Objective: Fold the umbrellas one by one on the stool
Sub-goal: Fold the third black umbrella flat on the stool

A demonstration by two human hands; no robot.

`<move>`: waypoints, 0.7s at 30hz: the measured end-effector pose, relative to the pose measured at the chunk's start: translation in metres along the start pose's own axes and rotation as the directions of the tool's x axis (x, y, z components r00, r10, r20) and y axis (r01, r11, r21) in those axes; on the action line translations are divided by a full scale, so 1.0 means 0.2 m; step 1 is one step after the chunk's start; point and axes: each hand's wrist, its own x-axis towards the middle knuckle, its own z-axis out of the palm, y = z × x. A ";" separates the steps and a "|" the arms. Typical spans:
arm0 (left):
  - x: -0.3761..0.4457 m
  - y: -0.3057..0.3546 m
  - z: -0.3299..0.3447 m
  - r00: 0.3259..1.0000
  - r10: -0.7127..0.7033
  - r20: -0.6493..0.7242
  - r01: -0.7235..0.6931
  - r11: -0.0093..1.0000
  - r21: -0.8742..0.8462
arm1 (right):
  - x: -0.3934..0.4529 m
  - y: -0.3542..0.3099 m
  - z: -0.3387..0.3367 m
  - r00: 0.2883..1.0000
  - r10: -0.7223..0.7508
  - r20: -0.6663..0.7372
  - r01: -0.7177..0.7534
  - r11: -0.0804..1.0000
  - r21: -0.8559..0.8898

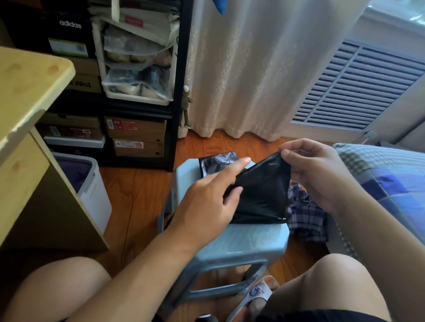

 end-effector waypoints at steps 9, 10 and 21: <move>0.01 0.01 0.00 0.968 -0.181 -0.176 0.159 0.978 -0.132 | 0.00 0.01 -0.03 0.999 0.040 -0.029 -0.040 0.999 0.016; 0.02 0.01 0.00 0.953 -0.249 -0.172 0.211 0.955 -0.210 | 0.00 0.00 -0.03 0.999 0.038 -0.025 -0.037 0.999 0.015; 0.11 -0.14 0.00 0.999 -0.035 0.017 0.034 0.999 0.037 | -0.01 -0.01 -0.01 0.999 0.040 -0.015 -0.040 0.999 0.004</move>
